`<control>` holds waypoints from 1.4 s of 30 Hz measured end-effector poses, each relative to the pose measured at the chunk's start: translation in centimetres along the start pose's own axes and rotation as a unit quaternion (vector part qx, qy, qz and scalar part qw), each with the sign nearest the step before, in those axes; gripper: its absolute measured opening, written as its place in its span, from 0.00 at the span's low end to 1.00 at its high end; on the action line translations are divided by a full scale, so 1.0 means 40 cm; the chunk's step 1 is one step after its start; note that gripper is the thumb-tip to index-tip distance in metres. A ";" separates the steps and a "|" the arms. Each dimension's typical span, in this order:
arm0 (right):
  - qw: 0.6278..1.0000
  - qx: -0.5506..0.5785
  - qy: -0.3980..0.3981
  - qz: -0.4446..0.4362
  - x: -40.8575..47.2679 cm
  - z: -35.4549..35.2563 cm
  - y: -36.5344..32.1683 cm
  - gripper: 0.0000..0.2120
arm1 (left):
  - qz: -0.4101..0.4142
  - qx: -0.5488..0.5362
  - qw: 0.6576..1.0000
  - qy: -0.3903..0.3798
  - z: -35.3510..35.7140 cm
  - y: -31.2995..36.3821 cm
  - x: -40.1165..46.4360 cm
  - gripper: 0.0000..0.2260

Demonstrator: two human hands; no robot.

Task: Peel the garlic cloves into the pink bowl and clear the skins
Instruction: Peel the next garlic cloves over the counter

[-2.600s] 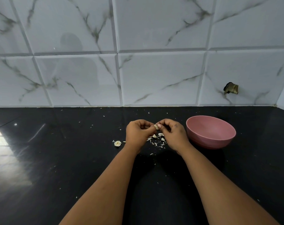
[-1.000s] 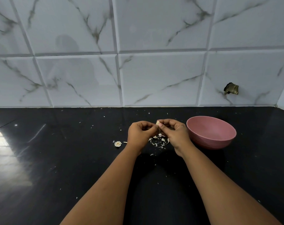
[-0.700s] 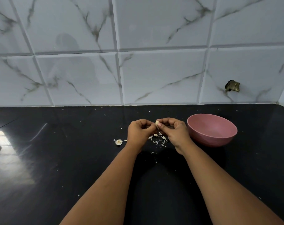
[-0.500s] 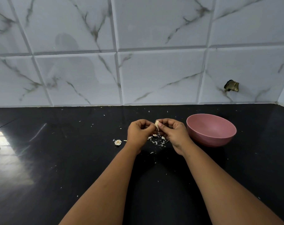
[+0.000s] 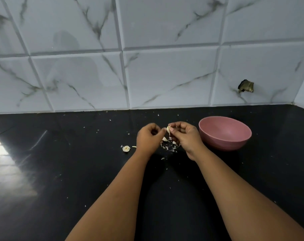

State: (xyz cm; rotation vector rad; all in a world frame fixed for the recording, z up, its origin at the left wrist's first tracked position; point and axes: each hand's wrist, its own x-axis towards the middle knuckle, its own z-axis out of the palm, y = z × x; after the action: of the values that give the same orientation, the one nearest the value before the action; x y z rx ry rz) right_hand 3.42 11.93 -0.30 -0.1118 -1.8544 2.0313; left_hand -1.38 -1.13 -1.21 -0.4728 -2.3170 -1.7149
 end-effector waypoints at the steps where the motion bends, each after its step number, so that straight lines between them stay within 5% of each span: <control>1: 1.000 -0.027 0.008 -0.011 -0.002 -0.002 0.001 0.05 | -0.006 -0.034 0.999 0.000 0.000 -0.001 0.001 0.07; 4: 0.999 -0.046 0.019 -0.016 -0.007 -0.002 0.004 0.05 | -0.036 -0.139 0.988 -0.050 0.003 -0.004 0.000 0.01; 12: 1.000 -0.001 -0.009 0.006 0.001 -0.009 0.003 0.02 | -0.077 -0.249 0.957 -0.125 0.000 -0.007 0.000 0.04; 23: 0.977 0.162 -0.069 0.123 0.003 -0.021 -0.016 0.05 | -0.078 -0.306 0.942 -0.118 -0.008 -0.004 0.003 0.02; 33: 0.999 -0.023 -0.039 0.019 0.012 -0.022 0.009 0.05 | 0.004 -0.171 0.981 -0.091 -0.015 -0.010 0.001 0.08; 42: 0.960 -0.260 -0.014 -0.102 0.019 -0.031 0.019 0.06 | -0.001 -0.122 0.986 -0.115 -0.023 -0.013 0.005 0.05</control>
State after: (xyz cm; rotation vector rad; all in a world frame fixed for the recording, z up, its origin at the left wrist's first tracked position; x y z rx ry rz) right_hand 2.95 13.32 -1.02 -0.0291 -2.2702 1.3804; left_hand -1.76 -2.12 -1.32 -0.7521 -2.2612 -2.0552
